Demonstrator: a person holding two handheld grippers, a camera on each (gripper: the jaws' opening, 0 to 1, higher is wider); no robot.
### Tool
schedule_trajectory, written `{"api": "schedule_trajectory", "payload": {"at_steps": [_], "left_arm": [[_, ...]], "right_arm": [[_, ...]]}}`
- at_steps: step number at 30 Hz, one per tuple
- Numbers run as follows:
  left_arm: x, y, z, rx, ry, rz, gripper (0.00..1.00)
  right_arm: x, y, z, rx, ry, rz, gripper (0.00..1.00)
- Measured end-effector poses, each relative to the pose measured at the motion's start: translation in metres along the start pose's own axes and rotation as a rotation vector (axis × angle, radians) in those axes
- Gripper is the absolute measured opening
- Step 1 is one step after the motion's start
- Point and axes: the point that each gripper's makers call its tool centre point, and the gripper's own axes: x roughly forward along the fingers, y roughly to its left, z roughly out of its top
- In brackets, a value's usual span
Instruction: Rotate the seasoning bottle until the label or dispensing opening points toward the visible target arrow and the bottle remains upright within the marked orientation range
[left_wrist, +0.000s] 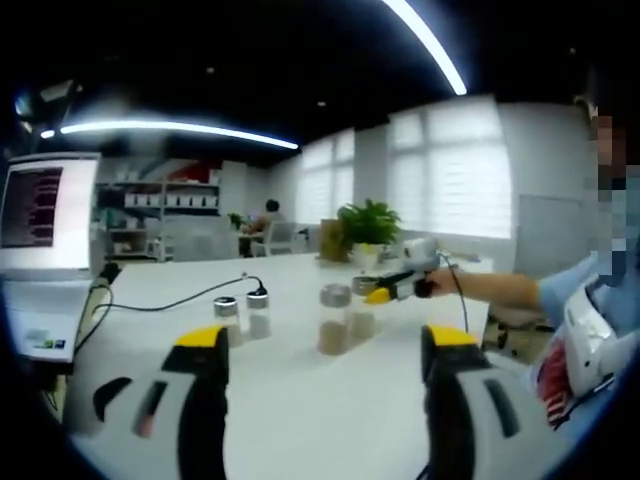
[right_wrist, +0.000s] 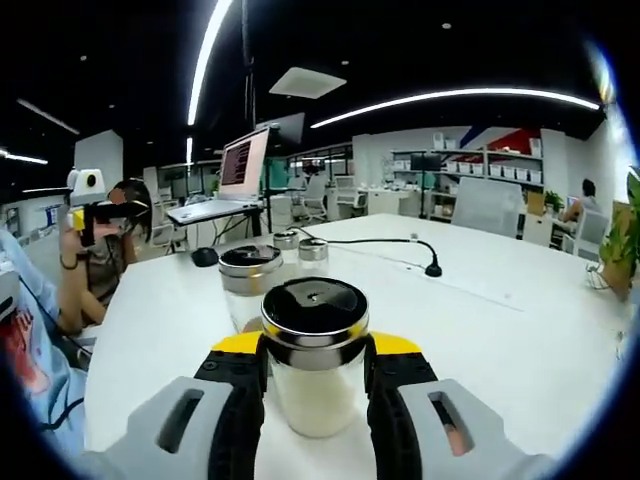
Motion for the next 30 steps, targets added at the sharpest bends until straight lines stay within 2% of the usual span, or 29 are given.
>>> {"api": "schedule_trajectory", "payload": {"at_steps": [5, 8, 10, 14, 15, 21, 24, 26, 27, 29, 30], "left_arm": [[-0.003, 0.001, 0.006, 0.027, -0.009, 0.033, 0.83], [-0.005, -0.001, 0.01, 0.026, -0.027, 0.028, 0.83], [-0.007, 0.001, 0.012, 0.02, -0.041, 0.052, 0.83], [-0.01, 0.006, 0.013, 0.054, -0.029, 0.087, 0.83], [-0.011, 0.007, 0.013, 0.052, -0.032, 0.089, 0.83], [-0.012, 0.011, 0.013, 0.033, -0.037, 0.095, 0.83], [-0.011, 0.01, 0.009, 0.04, -0.015, 0.087, 0.83], [-0.01, 0.009, 0.009, 0.038, -0.016, 0.082, 0.83], [-0.011, 0.009, 0.01, 0.032, -0.021, 0.079, 0.83], [-0.011, 0.009, 0.01, 0.025, -0.026, 0.077, 0.83], [-0.011, 0.01, 0.01, 0.024, -0.025, 0.079, 0.83]], "right_arm": [[-0.001, 0.002, -0.002, 0.001, -0.001, 0.156, 0.38], [-0.002, 0.002, -0.004, -0.003, 0.014, 0.224, 0.39], [-0.001, 0.001, -0.005, 0.005, 0.011, 0.232, 0.39], [-0.001, 0.002, -0.007, 0.006, -0.005, 0.257, 0.39], [-0.001, 0.002, -0.006, -0.018, -0.011, 0.26, 0.39], [-0.001, 0.002, -0.007, -0.031, -0.003, 0.23, 0.39], [-0.003, 0.002, -0.009, -0.03, 0.004, 0.184, 0.41], [-0.005, 0.003, -0.01, 0.014, -0.004, 0.157, 0.42], [-0.007, 0.001, -0.011, 0.013, -0.011, 0.122, 0.46], [-0.01, 0.008, -0.013, 0.011, -0.016, 0.095, 0.55], [-0.011, 0.006, -0.015, 0.034, -0.019, 0.046, 0.59]]}}
